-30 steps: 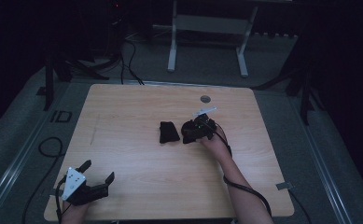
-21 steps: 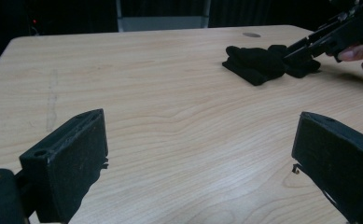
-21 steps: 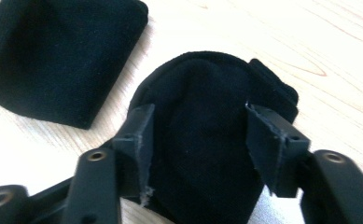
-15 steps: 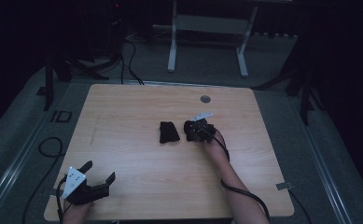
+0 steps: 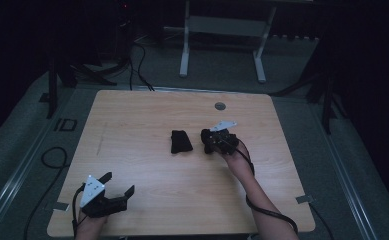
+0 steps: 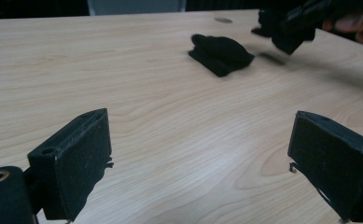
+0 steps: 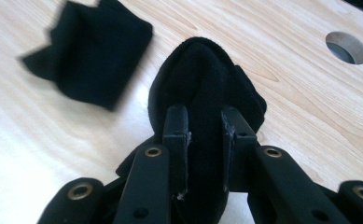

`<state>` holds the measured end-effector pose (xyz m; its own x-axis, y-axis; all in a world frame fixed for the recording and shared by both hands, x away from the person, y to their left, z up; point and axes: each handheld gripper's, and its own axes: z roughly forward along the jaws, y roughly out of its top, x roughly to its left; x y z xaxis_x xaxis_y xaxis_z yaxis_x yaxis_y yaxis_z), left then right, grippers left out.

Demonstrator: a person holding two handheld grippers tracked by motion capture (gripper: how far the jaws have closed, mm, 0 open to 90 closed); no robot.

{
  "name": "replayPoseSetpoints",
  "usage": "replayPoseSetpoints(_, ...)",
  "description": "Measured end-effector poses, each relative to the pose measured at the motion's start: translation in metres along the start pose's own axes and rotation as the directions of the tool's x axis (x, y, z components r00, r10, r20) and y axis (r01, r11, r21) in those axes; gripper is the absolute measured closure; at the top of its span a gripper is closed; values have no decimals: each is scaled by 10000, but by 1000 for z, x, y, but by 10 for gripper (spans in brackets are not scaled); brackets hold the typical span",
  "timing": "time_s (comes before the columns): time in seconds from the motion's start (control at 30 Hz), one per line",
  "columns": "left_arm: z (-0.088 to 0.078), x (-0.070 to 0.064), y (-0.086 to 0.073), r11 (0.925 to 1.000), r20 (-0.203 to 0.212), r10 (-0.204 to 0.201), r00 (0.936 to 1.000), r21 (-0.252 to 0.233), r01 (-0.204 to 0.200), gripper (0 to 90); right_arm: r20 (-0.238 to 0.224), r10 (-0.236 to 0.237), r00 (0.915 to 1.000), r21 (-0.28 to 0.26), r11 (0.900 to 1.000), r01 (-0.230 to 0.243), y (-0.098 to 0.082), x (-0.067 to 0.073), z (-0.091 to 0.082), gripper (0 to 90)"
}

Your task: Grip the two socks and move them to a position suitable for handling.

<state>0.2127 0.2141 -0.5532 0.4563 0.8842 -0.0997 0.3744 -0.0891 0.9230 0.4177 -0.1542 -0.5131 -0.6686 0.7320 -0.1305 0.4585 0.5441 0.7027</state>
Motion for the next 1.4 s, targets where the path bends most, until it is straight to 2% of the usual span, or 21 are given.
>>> replayPoseSetpoints(0.07,6,-6,4,9998,263,-121,9996,143,118,73,-72,-60,10000,-198,9998,58,-1,5,-10,749)
replayPoseSetpoints(0.17,14,-17,12,9996,593,164,9981,227,-178,119,-355,-359,9987,-422,9985,344,-6,20,-23,749)
replayPoseSetpoints(0.33,30,-36,30,9981,1412,487,9888,304,-535,147,-845,-712,9939,-919,9937,634,-12,40,-46,748)
replayPoseSetpoints(0.4,37,-43,35,9974,1734,504,9836,417,-584,150,-1023,-708,9922,-1065,9925,599,-13,46,-54,748)
replayPoseSetpoints(0.47,45,-50,38,9969,2210,414,9744,569,-552,150,-1146,-757,9905,-1213,9907,616,-14,51,-61,748)
replayPoseSetpoints(0.6,59,-68,40,9930,2737,610,9599,808,-861,154,-1630,-874,9828,-1531,9862,623,-20,63,-71,747)
replayPoseSetpoints(0.67,67,-76,40,9898,3035,731,9500,950,-1066,154,-1640,-987,9815,-1544,9853,733,-24,69,-73,747)
replayPoseSetpoints(0.73,72,-84,40,9867,3195,945,9429,960,-1314,205,-1762,-974,9795,-1513,9859,708,-26,74,-73,746)
replayPoseSetpoints(0.8,78,-89,41,9837,3267,1121,9385,973,-1514,262,-1787,-1007,9787,-1492,9860,742,-28,77,-72,746)
replayPoseSetpoints(0.87,83,-94,42,9831,3328,1136,9361,985,-1543,318,-1793,-1036,9783,-1532,9853,763,-28,80,-72,746)
replayPoseSetpoints(0.97,91,-106,45,9756,3302,1587,9305,926,-1992,324,-1723,-1042,9795,-1613,9840,763,-26,83,-74,746)
replayPoseSetpoints(1.07,97,-118,47,9645,3134,2154,9249,802,-2517,324,-1708,-1139,9787,-1723,9814,841,-24,84,-77,746)
replayPoseSetpoints(1.1,99,-121,49,9632,3103,2226,9242,764,-2576,324,-1755,-1143,9778,-1779,9806,827,-23,84,-78,746)
replayPoseSetpoints(1.2,103,-125,53,9542,2946,2590,9198,695,-2910,359,-1775,-1148,9774,-1829,9797,818,-22,86,-80,746)
replayPoseSetpoints(1.3,107,-127,58,9521,2912,2637,9196,745,-2967,421,-1860,-1110,9763,-1820,9803,768,-22,88,-79,746)
replayPoseSetpoints(1.4,110,-129,59,9413,2671,2934,9179,870,-3262,527,-1952,-1013,9755,-1791,9816,661,-23,88,-78,746)
